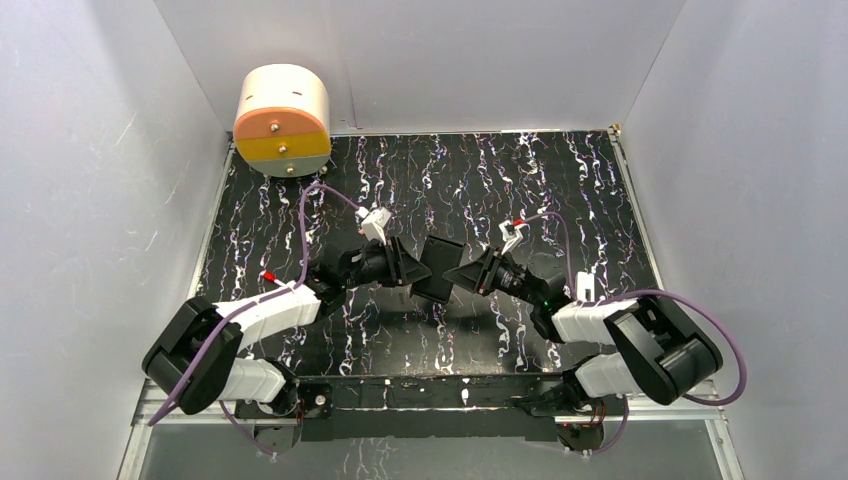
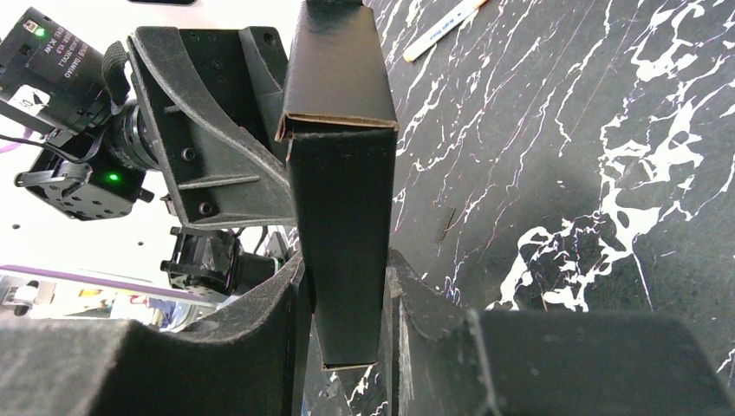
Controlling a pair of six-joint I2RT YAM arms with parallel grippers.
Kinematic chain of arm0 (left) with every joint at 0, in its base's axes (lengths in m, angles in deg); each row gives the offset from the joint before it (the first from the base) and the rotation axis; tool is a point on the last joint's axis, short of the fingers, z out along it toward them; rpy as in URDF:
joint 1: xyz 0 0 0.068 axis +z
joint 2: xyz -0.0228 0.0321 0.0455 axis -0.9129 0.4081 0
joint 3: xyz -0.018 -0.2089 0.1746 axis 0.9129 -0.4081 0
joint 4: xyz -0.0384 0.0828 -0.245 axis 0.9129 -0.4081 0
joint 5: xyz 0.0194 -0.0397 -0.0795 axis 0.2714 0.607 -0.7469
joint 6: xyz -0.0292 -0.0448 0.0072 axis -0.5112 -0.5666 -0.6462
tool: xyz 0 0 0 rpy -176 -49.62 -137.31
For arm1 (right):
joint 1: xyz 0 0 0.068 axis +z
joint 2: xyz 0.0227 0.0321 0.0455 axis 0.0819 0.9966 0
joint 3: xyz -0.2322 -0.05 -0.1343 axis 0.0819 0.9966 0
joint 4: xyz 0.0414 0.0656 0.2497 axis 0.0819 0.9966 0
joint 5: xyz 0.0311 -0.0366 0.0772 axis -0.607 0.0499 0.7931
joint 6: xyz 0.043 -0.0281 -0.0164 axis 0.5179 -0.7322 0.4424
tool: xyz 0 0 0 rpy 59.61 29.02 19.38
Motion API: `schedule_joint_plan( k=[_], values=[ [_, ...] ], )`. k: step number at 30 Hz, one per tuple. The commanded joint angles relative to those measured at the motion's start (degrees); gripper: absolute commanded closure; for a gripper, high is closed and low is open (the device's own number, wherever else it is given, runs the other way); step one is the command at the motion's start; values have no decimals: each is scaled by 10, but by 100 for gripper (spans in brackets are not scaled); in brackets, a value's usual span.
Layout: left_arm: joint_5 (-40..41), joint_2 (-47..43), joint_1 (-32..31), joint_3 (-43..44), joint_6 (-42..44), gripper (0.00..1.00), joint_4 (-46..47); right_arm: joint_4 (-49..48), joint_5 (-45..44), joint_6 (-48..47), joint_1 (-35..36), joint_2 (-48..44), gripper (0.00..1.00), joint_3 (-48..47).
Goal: Fold the paper box
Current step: Close the paper box at the center of the board.
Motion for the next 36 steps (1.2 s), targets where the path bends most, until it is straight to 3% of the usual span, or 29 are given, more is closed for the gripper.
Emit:
schedule_joint_plan(
  k=[1,8,10,14,21,24,30,36],
  values=[
    [-164,-27,-46,8,-47,100,121,-75,68,15,26,20,100,-52],
    [-151,-39,-51,1,-44,100,119,-103,81,27,26,46,100,-57],
    [-111,-57,-49,4,-23,100,59,-83,78,21,24,47,100,-57],
    [-32,-89,-47,11,17,84,-56,-30,83,-7,18,48,100,-53],
    [70,-165,-21,-28,16,56,-177,3,115,-8,8,91,100,-74],
    [140,-214,-5,-29,27,45,-264,58,137,-37,3,106,100,-100],
    [275,-301,5,-10,35,35,-423,211,189,-126,-18,146,100,-169],
    [311,-324,7,-14,20,32,-452,410,265,-246,-38,226,100,-289]
  ],
)
